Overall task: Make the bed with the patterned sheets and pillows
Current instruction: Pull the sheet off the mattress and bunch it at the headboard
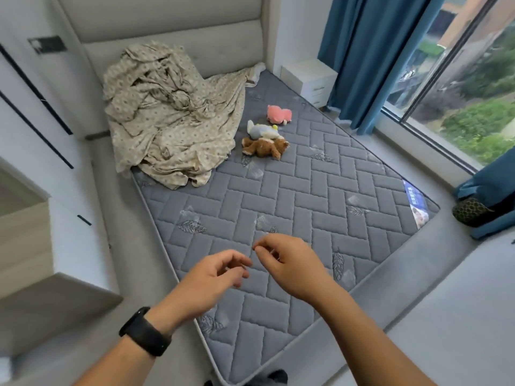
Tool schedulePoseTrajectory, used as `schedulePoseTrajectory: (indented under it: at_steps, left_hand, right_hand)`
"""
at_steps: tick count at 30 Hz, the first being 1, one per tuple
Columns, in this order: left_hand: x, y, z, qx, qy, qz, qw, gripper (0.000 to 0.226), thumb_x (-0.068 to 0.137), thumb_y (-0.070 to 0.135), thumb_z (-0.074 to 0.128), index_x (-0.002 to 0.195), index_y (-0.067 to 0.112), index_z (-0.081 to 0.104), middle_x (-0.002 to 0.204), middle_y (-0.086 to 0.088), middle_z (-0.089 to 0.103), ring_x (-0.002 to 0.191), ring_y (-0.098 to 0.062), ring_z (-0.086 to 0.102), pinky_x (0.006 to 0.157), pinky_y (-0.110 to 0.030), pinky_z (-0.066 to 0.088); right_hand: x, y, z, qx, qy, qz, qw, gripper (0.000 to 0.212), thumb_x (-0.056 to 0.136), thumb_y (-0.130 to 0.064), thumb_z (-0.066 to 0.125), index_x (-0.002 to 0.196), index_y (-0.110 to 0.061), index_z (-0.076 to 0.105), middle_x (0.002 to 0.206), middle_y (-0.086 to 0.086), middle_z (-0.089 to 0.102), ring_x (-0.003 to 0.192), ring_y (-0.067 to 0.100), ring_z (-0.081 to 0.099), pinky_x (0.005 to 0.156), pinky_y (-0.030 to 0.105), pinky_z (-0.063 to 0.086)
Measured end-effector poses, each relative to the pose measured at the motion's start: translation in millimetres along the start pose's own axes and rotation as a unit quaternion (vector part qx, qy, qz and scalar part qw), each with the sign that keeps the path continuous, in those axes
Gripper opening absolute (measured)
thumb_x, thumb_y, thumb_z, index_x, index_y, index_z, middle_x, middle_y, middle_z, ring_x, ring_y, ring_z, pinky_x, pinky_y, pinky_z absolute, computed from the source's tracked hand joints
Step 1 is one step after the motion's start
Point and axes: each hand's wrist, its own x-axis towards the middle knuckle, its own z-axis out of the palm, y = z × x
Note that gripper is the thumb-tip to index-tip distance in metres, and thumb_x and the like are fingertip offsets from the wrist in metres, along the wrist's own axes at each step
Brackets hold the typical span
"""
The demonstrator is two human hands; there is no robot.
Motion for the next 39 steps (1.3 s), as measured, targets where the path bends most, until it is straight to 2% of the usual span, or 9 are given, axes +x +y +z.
schedulePoseTrajectory:
  at_steps: [4,9,12,16,19,25,28,33,39]
  left_hand:
    - [6.4,0.5,11.7,0.045,0.0,0.003,0.999,0.02,0.1,0.01,0.057,0.106,0.023,0.07,0.097,0.0,0.074,0.089,-0.023,0.069,0.086,-0.031,0.054]
    - [9.7,1.2,54.5,0.033,0.029,-0.014,0.999,0.019,0.097,0.019,0.061,0.103,0.034,0.072,0.096,0.003,0.074,0.087,-0.017,0.07,0.083,-0.026,0.055]
    - [23.8,-0.1,76.7,0.025,0.07,-0.033,0.997,0.021,0.091,0.029,0.06,0.101,0.044,0.07,0.097,0.002,0.074,0.088,-0.019,0.07,0.086,-0.032,0.056]
    - [48.4,23.1,119.4,-0.016,0.178,-0.067,0.982,0.031,0.099,0.008,0.058,0.099,0.035,0.073,0.095,0.003,0.075,0.088,-0.019,0.071,0.083,-0.03,0.055]
    - [72.2,49.2,156.3,-0.053,0.219,-0.086,0.971,0.026,0.1,0.009,0.056,0.1,0.03,0.072,0.093,0.002,0.076,0.086,-0.018,0.071,0.082,-0.03,0.053]
    - [104.5,93.2,191.7,-0.028,0.166,-0.029,0.985,0.019,0.098,0.02,0.059,0.106,0.032,0.071,0.099,0.003,0.074,0.093,-0.017,0.07,0.094,-0.037,0.055]
    - [115.9,92.6,185.0,-0.019,0.192,-0.022,0.981,0.021,0.09,0.031,0.058,0.102,0.043,0.071,0.097,0.004,0.075,0.093,-0.019,0.07,0.089,-0.033,0.055]
    - [158.0,102.0,205.6,0.024,0.172,-0.027,0.984,0.036,0.099,0.009,0.056,0.095,0.041,0.07,0.091,0.008,0.074,0.079,-0.01,0.067,0.08,-0.03,0.052]
    - [202.4,173.6,252.1,0.056,0.167,0.055,0.983,0.017,0.099,0.027,0.058,0.105,0.038,0.069,0.094,0.011,0.071,0.086,-0.017,0.065,0.081,-0.033,0.055]
  right_hand:
    - [-13.0,16.6,-0.7,0.019,0.028,-0.005,0.999,0.019,0.102,-0.037,0.051,0.108,-0.031,0.069,0.096,-0.017,0.068,0.086,0.005,0.062,0.077,0.036,0.055]
    - [-18.1,59.5,-7.9,0.026,-0.03,-0.025,0.999,0.025,0.098,-0.047,0.047,0.104,-0.035,0.068,0.093,-0.02,0.066,0.084,0.002,0.062,0.075,0.036,0.055]
    - [1.5,89.3,-20.8,0.025,-0.059,-0.05,0.997,0.021,0.101,-0.042,0.05,0.108,-0.035,0.068,0.098,-0.02,0.067,0.087,0.002,0.062,0.079,0.035,0.055]
    - [25.2,118.7,-62.1,-0.012,-0.156,-0.128,0.979,0.022,0.102,-0.042,0.049,0.111,-0.034,0.068,0.1,-0.017,0.066,0.089,0.005,0.06,0.079,0.035,0.053]
    - [47.7,140.9,-108.3,-0.046,-0.157,-0.176,0.971,0.02,0.102,-0.038,0.051,0.11,-0.033,0.069,0.101,-0.015,0.068,0.088,0.006,0.061,0.078,0.034,0.053]
    - [60.6,176.1,-167.7,0.005,-0.1,-0.17,0.98,0.021,0.099,-0.044,0.05,0.107,-0.034,0.067,0.095,-0.02,0.066,0.087,0.002,0.062,0.075,0.032,0.054]
    - [63.3,185.1,-178.4,-0.039,-0.132,-0.143,0.98,0.021,0.101,-0.043,0.051,0.113,-0.036,0.067,0.101,-0.021,0.065,0.089,0.002,0.062,0.08,0.033,0.055]
    - [51.3,226.1,-220.8,-0.085,-0.21,-0.091,0.97,0.027,0.102,-0.046,0.049,0.127,-0.041,0.06,0.109,-0.023,0.06,0.094,0.002,0.06,0.085,0.027,0.053]
    - [75.3,303.0,-268.2,-0.125,-0.215,-0.066,0.966,0.029,0.102,-0.046,0.047,0.13,-0.044,0.055,0.116,-0.025,0.059,0.096,0.0,0.057,0.09,0.027,0.051]
